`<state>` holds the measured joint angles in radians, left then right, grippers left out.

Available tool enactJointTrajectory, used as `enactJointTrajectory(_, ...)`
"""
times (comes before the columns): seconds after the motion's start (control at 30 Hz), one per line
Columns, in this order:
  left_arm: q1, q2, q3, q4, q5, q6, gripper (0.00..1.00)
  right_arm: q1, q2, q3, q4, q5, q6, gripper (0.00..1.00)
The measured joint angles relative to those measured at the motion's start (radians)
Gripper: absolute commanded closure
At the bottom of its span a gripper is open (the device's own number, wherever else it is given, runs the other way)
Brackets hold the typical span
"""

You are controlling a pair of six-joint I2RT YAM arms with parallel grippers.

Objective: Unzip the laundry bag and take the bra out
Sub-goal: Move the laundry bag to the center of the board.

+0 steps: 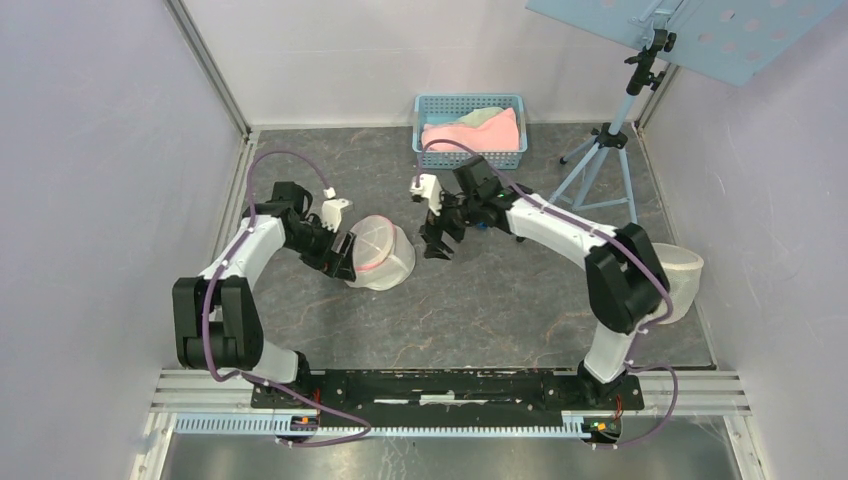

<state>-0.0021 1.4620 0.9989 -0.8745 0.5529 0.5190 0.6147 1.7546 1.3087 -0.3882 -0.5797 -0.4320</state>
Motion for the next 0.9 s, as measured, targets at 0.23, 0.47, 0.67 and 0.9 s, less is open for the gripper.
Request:
enactJointTrajectory(0.23,0.000,0.019,-0.036,0.089,-0.011,-0.091,0.17,0.093,0.156,0.053,0.105,-0.025,0.051,0.02)
enactJointTrajectory(0.47,0.005,0.095,-0.023,0.167,-0.026,-0.175,0.31,0.145,0.196,0.031,0.188,-0.056,0.100,0.08)
enactJointTrajectory(0.67,0.065,0.105,0.005,0.232,-0.007,-0.238,0.32,0.192,0.188,-0.074,0.269,-0.077,0.140,0.22)
enactJointTrajectory(0.9,0.095,-0.085,-0.043,0.324,0.060,-0.241,0.27,0.230,0.164,-0.165,0.324,-0.137,0.202,0.29)
